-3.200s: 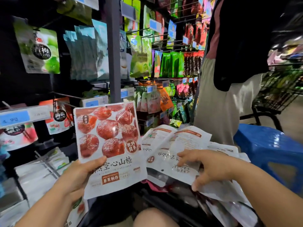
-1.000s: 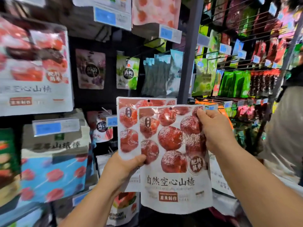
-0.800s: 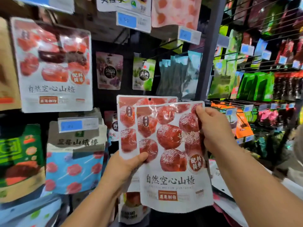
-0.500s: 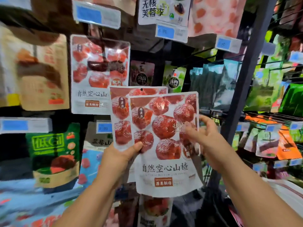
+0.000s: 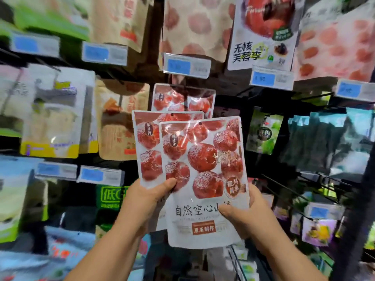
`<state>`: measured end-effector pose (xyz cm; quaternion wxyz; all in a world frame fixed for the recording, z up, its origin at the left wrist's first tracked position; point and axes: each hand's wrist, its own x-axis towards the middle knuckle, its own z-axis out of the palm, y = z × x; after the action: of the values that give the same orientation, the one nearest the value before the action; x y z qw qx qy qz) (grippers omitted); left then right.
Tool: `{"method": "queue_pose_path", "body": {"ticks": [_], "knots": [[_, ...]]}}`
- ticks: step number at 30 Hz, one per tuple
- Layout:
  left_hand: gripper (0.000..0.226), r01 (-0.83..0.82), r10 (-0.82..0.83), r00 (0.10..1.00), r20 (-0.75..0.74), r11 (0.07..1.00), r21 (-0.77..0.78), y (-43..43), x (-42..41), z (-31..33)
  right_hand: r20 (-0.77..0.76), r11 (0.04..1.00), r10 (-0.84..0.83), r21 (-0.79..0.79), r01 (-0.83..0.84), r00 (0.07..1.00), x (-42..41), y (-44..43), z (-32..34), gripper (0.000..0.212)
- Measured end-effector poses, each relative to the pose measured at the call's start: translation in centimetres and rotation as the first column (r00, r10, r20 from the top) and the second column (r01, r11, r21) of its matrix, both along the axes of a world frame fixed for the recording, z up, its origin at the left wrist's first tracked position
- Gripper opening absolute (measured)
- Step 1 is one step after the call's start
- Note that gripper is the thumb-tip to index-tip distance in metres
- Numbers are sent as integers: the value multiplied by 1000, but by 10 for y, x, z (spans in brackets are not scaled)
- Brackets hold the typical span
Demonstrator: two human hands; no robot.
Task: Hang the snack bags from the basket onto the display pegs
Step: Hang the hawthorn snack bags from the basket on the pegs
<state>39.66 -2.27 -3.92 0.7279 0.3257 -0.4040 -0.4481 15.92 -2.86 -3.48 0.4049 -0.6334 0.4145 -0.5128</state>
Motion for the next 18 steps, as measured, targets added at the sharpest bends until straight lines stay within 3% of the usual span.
{"method": "queue_pose_path", "body": {"ticks": [3, 6, 10, 14, 18], "knots": [[71, -54, 55, 996, 65, 998, -10, 0, 23, 11, 59, 998, 52, -21, -51, 997, 19, -11, 6, 61], [54, -118, 119, 979, 167, 993, -17, 1, 44, 23, 88, 997, 42, -66, -37, 995, 32, -21, 16, 52], [59, -144, 147, 988, 41, 988, -61, 3, 70, 33, 138, 992, 43, -123, -26, 989, 47, -33, 33, 56], [55, -137, 135, 990, -41, 989, -54, 8, 95, 41, 178, 985, 58, -169, -28, 982, 61, -46, 49, 46], [30, -210, 209, 978, -19, 973, -97, 15, 109, 45, 209, 981, 46, -195, -5, 977, 75, -51, 61, 46]]}}
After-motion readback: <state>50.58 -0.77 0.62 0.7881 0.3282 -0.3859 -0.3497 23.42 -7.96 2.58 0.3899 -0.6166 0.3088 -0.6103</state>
